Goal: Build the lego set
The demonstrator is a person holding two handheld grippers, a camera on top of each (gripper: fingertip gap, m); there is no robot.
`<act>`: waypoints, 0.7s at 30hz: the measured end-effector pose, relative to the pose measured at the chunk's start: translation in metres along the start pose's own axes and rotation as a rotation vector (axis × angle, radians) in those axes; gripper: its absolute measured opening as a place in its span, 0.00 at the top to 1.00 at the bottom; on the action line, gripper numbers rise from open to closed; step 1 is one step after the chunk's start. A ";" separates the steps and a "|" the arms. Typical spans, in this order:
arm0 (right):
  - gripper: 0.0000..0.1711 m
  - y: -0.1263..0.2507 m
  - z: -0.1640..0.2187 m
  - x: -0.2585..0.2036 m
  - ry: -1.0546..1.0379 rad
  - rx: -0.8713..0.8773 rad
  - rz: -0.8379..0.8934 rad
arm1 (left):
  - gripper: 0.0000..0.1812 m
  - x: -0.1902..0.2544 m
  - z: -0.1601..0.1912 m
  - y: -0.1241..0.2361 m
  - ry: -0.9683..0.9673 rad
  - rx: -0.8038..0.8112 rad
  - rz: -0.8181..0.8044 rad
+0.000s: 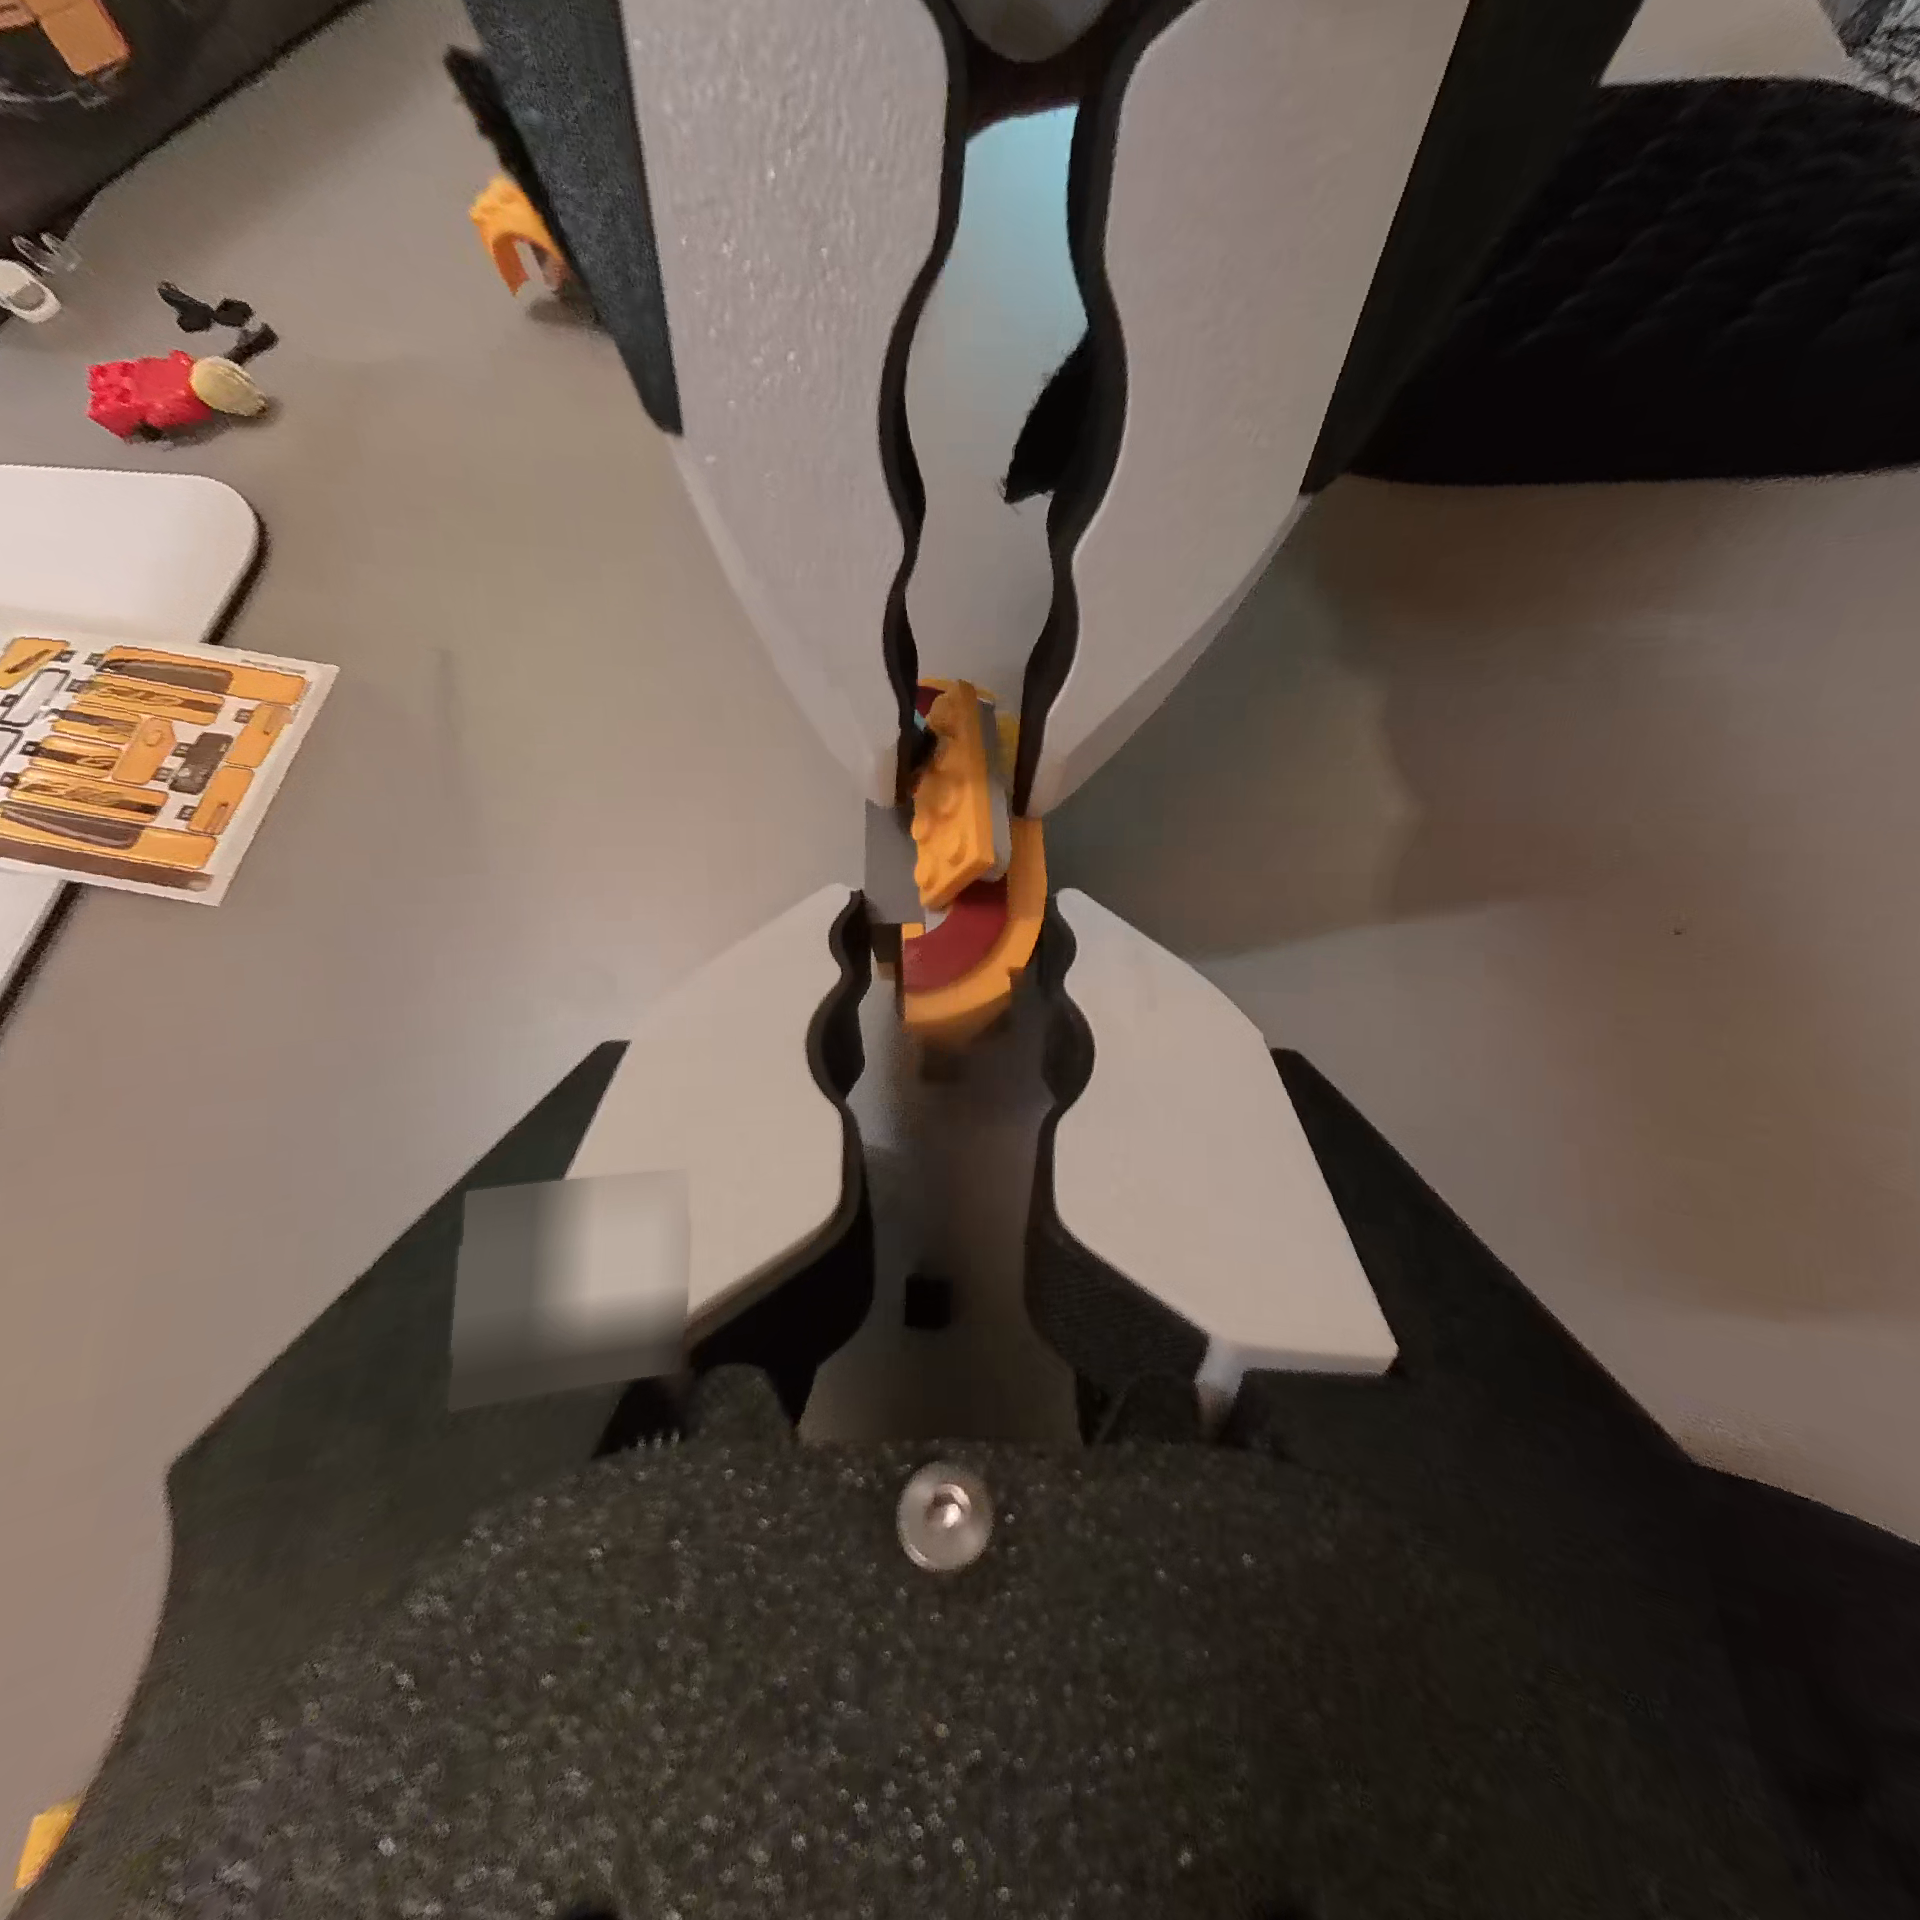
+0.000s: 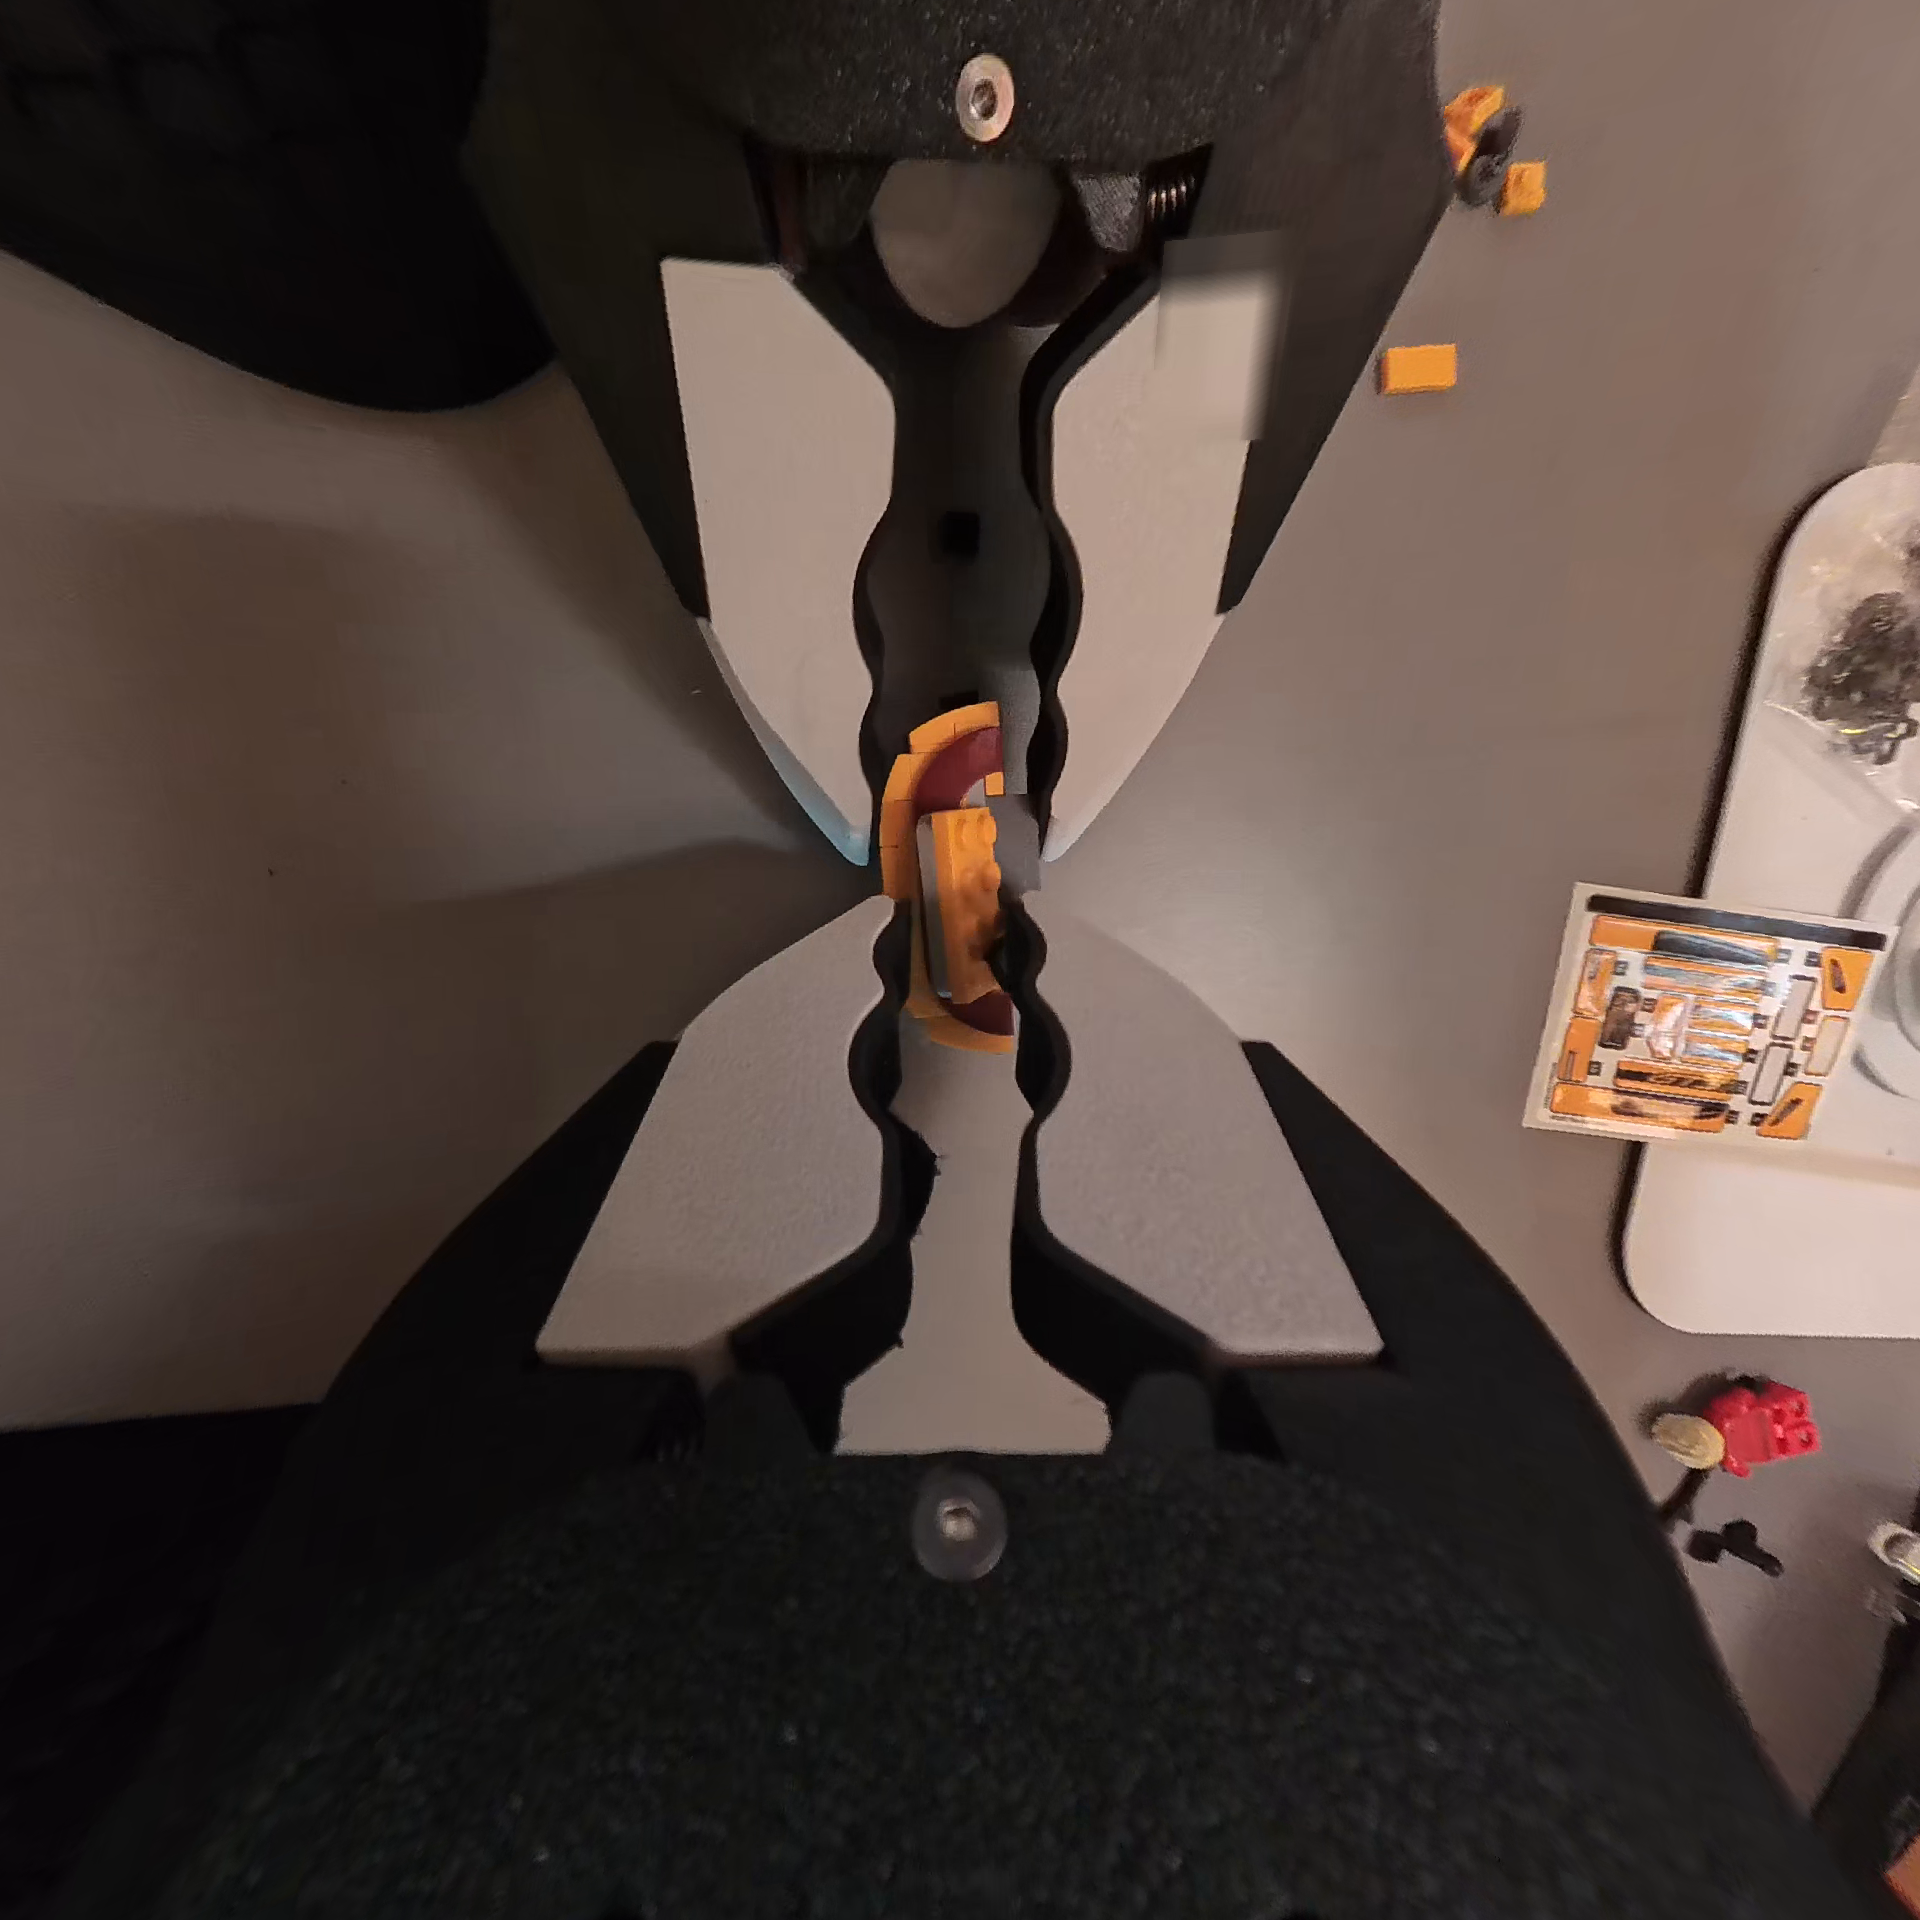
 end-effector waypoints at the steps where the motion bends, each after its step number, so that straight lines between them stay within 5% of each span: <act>1: 0.90 0.002 -0.001 0.000 0.002 0.006 0.003 | 0.83 -0.001 -0.001 0.001 0.003 0.009 -0.006; 10: 0.84 0.036 -0.022 0.000 0.074 0.217 0.096 | 0.83 -0.009 -0.014 0.015 0.018 0.044 -0.037; 16: 0.70 0.052 -0.026 -0.007 0.366 0.307 0.411 | 0.83 -0.014 -0.034 0.031 0.036 0.008 -0.035; 21: 0.68 0.064 -0.035 -0.003 0.502 0.240 0.594 | 0.83 -0.023 -0.068 0.050 0.066 0.011 -0.030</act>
Point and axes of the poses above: each gripper's, where its closed fingertips meet, y back along the fingers, z out of its underside, x = y × z across the jaws, the point moved 2 cm from there along y, back along the fingers, and after that the axes turned 12 degrees about -y, right-handed, at the moved point
